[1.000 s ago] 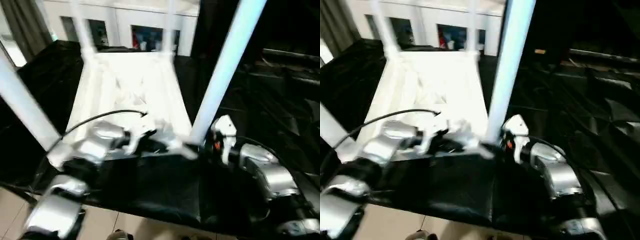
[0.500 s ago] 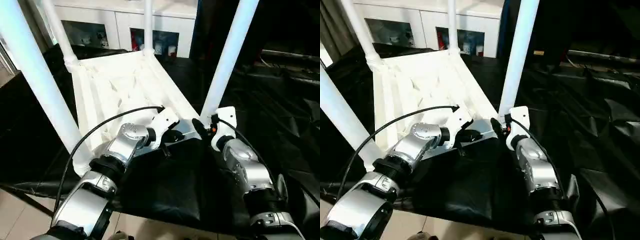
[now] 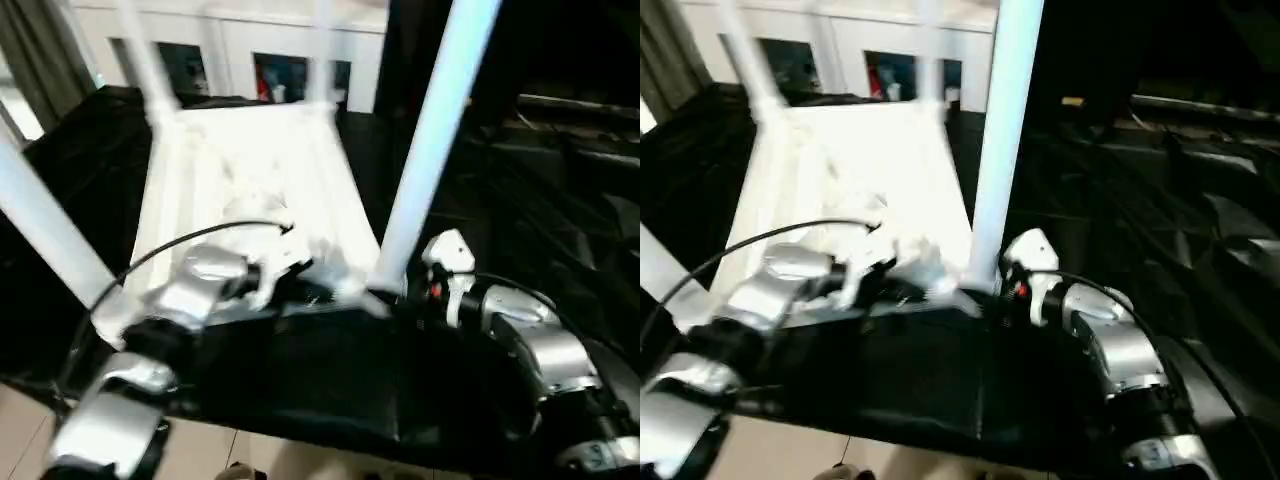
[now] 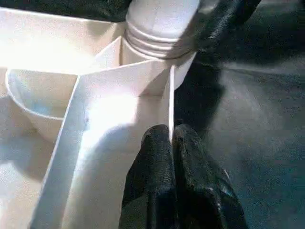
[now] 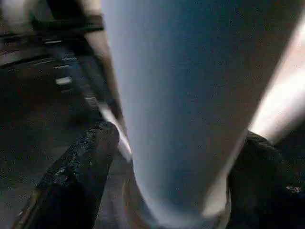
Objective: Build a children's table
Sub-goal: Rotate leg to tighten
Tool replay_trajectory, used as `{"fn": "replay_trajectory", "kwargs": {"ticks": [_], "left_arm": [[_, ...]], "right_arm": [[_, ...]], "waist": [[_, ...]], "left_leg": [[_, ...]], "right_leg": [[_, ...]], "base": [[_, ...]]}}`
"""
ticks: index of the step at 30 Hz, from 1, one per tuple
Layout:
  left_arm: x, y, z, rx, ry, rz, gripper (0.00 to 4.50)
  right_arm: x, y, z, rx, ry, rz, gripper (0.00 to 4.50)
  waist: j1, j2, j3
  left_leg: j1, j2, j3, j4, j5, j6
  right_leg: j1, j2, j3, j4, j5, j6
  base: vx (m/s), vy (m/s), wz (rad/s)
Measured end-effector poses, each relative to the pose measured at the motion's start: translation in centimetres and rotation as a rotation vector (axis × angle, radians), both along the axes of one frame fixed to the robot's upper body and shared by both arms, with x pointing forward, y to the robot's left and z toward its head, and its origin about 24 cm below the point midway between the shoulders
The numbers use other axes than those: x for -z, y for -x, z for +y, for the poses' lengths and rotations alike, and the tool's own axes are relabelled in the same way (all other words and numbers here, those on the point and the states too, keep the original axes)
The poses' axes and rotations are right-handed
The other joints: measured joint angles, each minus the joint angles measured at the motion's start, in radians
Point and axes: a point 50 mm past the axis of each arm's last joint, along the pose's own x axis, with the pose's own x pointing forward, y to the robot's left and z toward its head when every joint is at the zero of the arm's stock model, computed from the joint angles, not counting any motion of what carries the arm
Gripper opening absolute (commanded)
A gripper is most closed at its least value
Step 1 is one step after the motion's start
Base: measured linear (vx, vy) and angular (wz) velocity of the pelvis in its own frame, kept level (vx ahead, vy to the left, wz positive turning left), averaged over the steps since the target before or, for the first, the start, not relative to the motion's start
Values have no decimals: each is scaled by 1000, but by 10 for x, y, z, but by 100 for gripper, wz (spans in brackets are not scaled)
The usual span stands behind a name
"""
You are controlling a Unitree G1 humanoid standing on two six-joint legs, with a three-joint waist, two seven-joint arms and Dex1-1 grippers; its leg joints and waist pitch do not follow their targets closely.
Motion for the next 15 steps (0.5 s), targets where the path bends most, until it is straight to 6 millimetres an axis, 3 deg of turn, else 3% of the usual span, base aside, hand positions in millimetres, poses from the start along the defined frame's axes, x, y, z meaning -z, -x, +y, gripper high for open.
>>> {"fn": "replay_trajectory", "kwargs": {"ticks": [3,6,7,15], "left_arm": [[0,2,5,24,-7,14,0],[-1,2,5,30,-7,18,0],[-1,2,6,31,-8,19,0],[-1,2,5,36,-5,22,0]], "right_arm": [[0,3,1,-54,2,22,356],[0,4,-1,-72,3,29,356],[0,4,-1,-75,5,30,332],[0,4,-3,-75,25,25,278]], "waist": [[13,0,0],[13,-1,1],[13,-2,1],[16,-2,1]], "left_leg": [[-1,0,1,1,0,0],[-1,0,1,2,0,0],[-1,0,1,2,0,0],[-1,0,1,1,0,0]], "right_leg": [[0,-1,0,0,0,0],[0,-1,1,0,0,-1],[0,-1,1,0,0,0],[-1,-1,0,1,0,0]], "base": [[0,0,0],[0,0,0],[0,0,0],[0,0,0]]}}
